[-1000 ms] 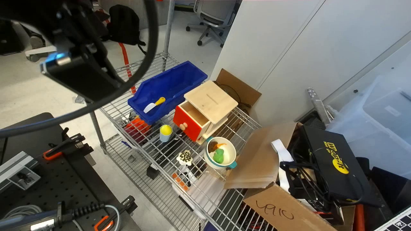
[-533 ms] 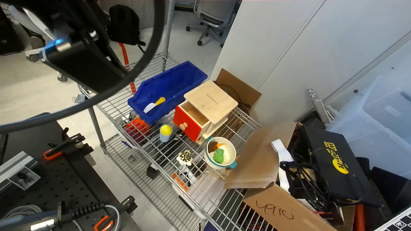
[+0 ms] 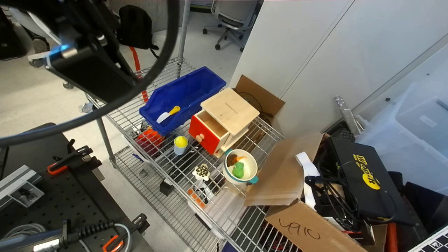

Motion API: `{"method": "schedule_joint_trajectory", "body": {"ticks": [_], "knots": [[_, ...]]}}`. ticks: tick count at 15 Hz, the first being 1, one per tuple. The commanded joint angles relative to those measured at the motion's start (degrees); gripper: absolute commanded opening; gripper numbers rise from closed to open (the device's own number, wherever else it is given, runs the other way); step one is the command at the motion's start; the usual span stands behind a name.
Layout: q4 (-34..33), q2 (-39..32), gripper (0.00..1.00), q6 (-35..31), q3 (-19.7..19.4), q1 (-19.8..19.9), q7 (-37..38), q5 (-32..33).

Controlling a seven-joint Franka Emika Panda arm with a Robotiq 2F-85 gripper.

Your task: Close the drawer

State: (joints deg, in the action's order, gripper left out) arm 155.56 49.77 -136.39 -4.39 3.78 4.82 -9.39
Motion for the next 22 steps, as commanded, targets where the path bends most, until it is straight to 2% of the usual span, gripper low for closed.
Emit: {"method": "schedule_joint_trajectory", "body": {"ticks": [1, 6, 14, 22], "knots": [[0.8, -0.8, 1.0, -0.6, -0.1, 0.3, -0.6, 0.5], [1.8, -2.9, 1.0, -5.0, -0.2, 0.2, -3.1, 1.9], [2.4, -9.1, 1.0, -14.4, -1.8, -2.8, -9.6, 1.6], [2.6, -15.7, 1.0, -16.5, -2.8, -3.6, -13.0, 1.9]]}}
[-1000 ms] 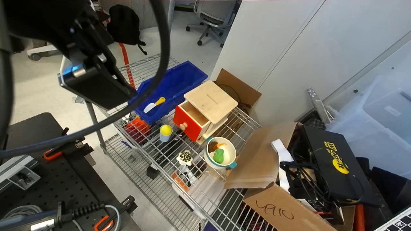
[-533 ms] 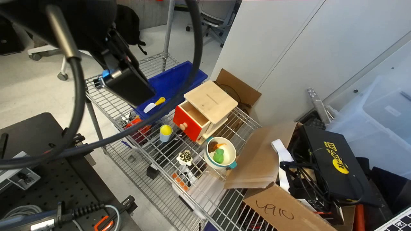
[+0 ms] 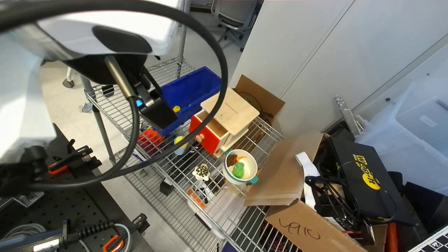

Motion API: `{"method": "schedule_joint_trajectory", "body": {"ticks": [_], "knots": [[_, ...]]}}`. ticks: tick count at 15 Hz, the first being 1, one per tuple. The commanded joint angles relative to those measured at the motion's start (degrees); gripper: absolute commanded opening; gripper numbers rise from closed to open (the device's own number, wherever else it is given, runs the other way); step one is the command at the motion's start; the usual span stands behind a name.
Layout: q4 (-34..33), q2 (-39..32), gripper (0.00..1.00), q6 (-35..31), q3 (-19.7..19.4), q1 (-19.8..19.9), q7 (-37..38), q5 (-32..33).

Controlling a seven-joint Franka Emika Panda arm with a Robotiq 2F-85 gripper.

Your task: Close the drawer

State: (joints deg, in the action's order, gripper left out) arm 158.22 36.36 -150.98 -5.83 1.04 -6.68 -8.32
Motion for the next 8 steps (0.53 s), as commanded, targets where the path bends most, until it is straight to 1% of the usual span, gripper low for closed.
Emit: {"method": "schedule_joint_trajectory", "body": {"ticks": [1, 8], "knots": [[0.0, -2.9, 1.0, -1.9, -1.5, -0.9, -1.7, 0.7], [0.1, -6.9, 1.0, -1.1, -1.1, -0.5, -1.4, 0.6]]}}
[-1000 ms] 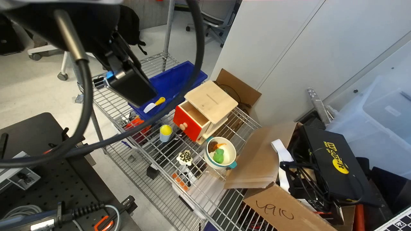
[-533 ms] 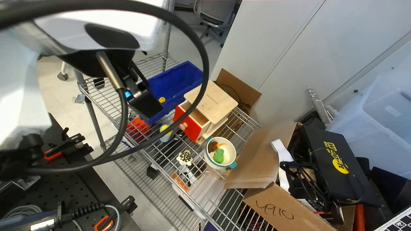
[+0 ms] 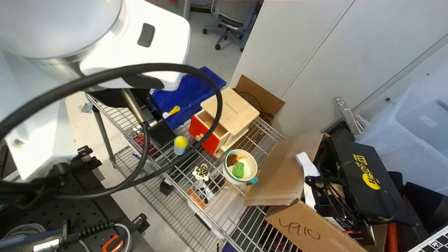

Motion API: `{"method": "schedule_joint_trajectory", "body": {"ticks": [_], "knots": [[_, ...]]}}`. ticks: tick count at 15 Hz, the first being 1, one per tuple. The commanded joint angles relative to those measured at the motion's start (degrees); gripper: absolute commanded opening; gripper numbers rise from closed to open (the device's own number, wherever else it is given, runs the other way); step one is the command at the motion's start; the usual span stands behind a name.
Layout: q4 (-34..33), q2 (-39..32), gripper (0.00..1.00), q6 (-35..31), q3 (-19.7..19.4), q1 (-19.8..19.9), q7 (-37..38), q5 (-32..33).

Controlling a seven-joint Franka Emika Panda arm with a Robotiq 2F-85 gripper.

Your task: Close the drawer

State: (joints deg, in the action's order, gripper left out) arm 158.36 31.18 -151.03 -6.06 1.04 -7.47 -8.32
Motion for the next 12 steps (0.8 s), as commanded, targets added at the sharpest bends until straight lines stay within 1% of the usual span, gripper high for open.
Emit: {"method": "schedule_joint_trajectory", "body": {"ticks": [1, 6, 8, 9, 12], "knots": [[0.0, -2.2, 1.0, -0.9, -0.8, -0.3, -0.4, 0.7], [0.5, -4.8, 1.0, -0.5, -0.2, 0.6, 0.7, 1.2], [0.6, -4.3, 1.0, 1.2, -1.2, -0.6, -0.4, -0.5], [0.6, -4.5, 1.0, 0.4, -0.4, 0.0, 0.4, 0.3], [0.6, -4.7, 1.0, 0.4, -0.4, 0.0, 0.4, 0.3]]}}
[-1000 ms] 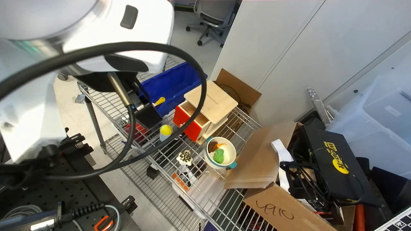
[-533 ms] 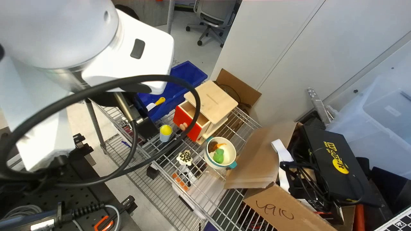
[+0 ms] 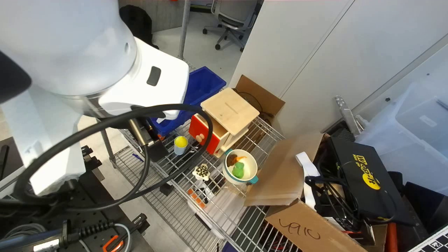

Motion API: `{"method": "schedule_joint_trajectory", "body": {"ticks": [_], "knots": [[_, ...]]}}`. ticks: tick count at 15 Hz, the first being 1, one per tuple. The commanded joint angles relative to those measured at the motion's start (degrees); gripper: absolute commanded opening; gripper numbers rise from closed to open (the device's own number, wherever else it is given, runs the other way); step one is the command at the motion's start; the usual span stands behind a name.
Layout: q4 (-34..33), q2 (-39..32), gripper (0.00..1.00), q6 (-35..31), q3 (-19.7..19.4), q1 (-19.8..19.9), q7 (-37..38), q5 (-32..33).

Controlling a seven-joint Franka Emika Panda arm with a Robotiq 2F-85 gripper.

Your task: Close the drawer

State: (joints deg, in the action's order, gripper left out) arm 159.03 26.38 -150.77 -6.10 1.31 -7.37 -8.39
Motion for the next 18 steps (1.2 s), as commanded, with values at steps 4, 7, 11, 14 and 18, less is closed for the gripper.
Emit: {"method": "schedule_joint_trajectory", "body": {"ticks": [4, 7, 11, 14, 18], "knots": [[-0.1, 0.1, 1.0, 0.1, -0.3, -0.3, 0.3, 0.4], [-0.1, 0.1, 1.0, 0.1, -0.3, -0.3, 0.3, 0.4], [-1.7, -3.2, 1.0, -0.9, 0.0, 1.3, 2.5, 1.1], [-3.4, -7.1, 1.0, -3.5, 0.3, 2.4, 4.4, 1.6], [-6.4, -13.1, 1.0, -5.7, 0.3, 3.0, 5.4, 1.6]]}}
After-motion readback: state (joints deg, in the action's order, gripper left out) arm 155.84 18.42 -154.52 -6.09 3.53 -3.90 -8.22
